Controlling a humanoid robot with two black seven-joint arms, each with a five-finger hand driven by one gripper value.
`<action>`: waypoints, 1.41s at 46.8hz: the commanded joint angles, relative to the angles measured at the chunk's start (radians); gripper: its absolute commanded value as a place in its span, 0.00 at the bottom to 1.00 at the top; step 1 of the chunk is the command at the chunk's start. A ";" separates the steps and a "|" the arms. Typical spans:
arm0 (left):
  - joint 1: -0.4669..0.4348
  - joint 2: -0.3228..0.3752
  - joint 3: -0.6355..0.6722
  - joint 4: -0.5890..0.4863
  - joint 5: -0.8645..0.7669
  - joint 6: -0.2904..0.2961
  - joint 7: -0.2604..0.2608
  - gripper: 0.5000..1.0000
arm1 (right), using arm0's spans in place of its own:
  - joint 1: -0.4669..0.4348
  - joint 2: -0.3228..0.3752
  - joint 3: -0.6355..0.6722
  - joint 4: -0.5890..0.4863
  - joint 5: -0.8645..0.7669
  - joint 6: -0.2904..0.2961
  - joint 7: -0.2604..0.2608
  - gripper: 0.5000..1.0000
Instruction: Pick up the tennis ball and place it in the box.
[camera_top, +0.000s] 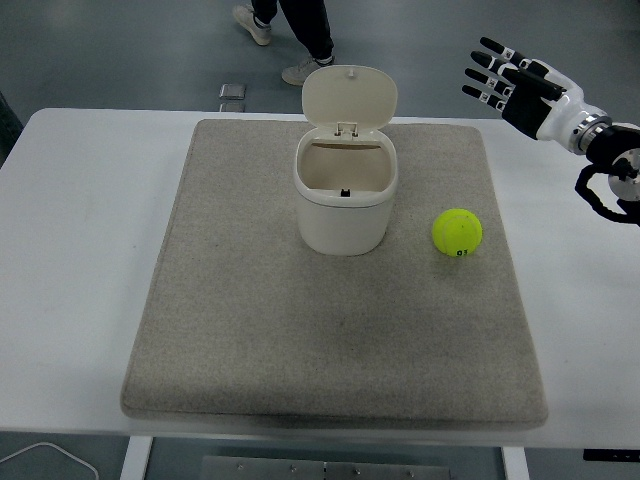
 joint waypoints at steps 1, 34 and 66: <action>-0.001 0.000 0.000 0.000 0.000 0.000 0.000 0.98 | 0.004 -0.009 0.003 0.000 -0.057 0.005 0.000 0.86; -0.001 0.000 0.000 0.000 0.000 0.000 0.000 0.98 | 0.004 -0.098 0.012 0.055 -0.288 0.114 0.093 0.86; 0.001 0.000 0.000 0.000 0.000 0.000 0.000 0.98 | 0.012 -0.198 -0.002 0.149 -0.935 0.206 0.296 0.86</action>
